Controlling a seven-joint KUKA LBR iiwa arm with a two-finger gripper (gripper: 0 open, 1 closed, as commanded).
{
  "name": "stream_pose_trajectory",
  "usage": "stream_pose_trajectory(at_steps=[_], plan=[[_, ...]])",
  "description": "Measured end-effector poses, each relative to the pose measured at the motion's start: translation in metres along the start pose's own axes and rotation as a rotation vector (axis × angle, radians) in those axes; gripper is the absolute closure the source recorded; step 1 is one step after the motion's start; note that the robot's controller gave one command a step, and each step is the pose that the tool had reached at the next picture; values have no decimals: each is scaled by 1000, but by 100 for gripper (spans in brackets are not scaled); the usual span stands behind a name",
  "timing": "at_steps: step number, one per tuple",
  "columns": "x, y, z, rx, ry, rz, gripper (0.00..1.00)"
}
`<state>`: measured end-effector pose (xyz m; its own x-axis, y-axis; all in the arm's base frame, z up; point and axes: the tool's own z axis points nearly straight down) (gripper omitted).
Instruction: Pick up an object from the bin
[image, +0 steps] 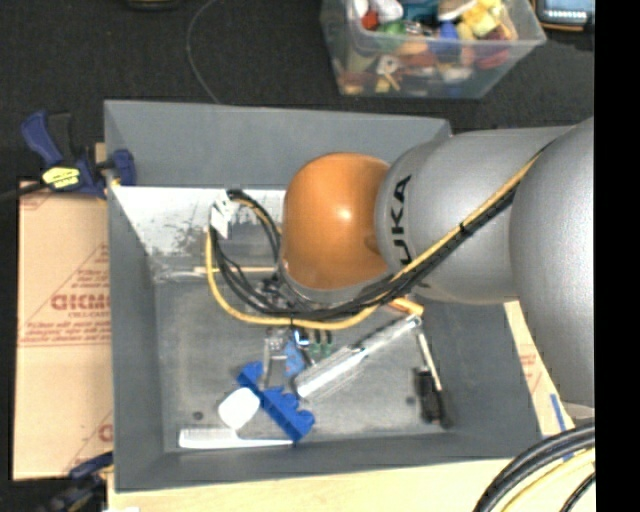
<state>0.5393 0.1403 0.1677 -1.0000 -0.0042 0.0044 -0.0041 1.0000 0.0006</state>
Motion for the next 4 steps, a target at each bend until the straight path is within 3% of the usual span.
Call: stream_pose_trajectory(at_steps=[1,2,3,4], plan=[[-2,-1,-4,-1,-7,4,0],[12,-68,98,2,-4,1,0],[-15,-108,36,-5,-22,29,0],[-14,-157,68,1,-3,-162,0]])
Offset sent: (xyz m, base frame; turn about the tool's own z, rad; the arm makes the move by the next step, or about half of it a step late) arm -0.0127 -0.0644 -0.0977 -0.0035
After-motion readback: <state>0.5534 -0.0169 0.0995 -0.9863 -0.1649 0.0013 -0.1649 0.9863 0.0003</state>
